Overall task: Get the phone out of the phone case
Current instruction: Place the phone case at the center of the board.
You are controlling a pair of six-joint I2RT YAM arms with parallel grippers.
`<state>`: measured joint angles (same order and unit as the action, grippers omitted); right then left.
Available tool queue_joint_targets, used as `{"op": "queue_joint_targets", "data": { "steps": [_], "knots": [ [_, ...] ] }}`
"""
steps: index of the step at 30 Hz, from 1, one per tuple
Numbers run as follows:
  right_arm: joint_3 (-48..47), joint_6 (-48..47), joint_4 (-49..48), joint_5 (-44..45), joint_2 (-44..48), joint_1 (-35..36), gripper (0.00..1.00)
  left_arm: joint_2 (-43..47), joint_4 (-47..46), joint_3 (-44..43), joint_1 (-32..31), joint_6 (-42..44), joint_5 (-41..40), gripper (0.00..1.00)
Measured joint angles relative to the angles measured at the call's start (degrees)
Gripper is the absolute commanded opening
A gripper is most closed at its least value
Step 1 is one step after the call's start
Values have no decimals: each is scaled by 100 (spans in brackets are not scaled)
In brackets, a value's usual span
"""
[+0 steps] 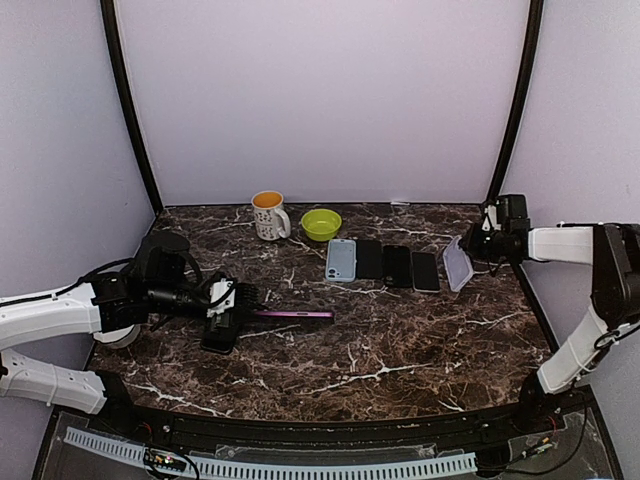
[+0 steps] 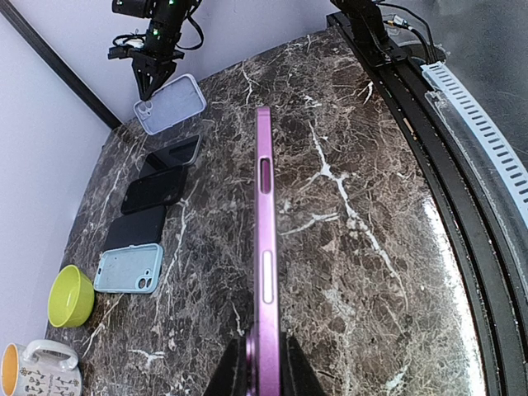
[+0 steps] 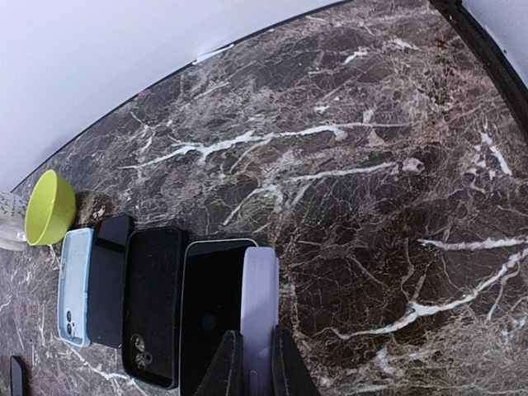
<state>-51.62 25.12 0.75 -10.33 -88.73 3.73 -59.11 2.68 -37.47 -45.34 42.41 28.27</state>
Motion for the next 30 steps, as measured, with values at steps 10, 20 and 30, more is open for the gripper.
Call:
{"op": "queue_joint_targets", "data": {
  "steps": [10,20,30],
  "knots": [
    [-59,55,-444,-350,-769,-122,0,0,0,0,0,0,15,0],
    [-101,164,-750,-680,-1012,-229,30,-2,0,0,0,0,15,0],
    [-334,-254,22,-424,-994,-229,51,-2,0,0,0,0,15,0]
  ]
}}
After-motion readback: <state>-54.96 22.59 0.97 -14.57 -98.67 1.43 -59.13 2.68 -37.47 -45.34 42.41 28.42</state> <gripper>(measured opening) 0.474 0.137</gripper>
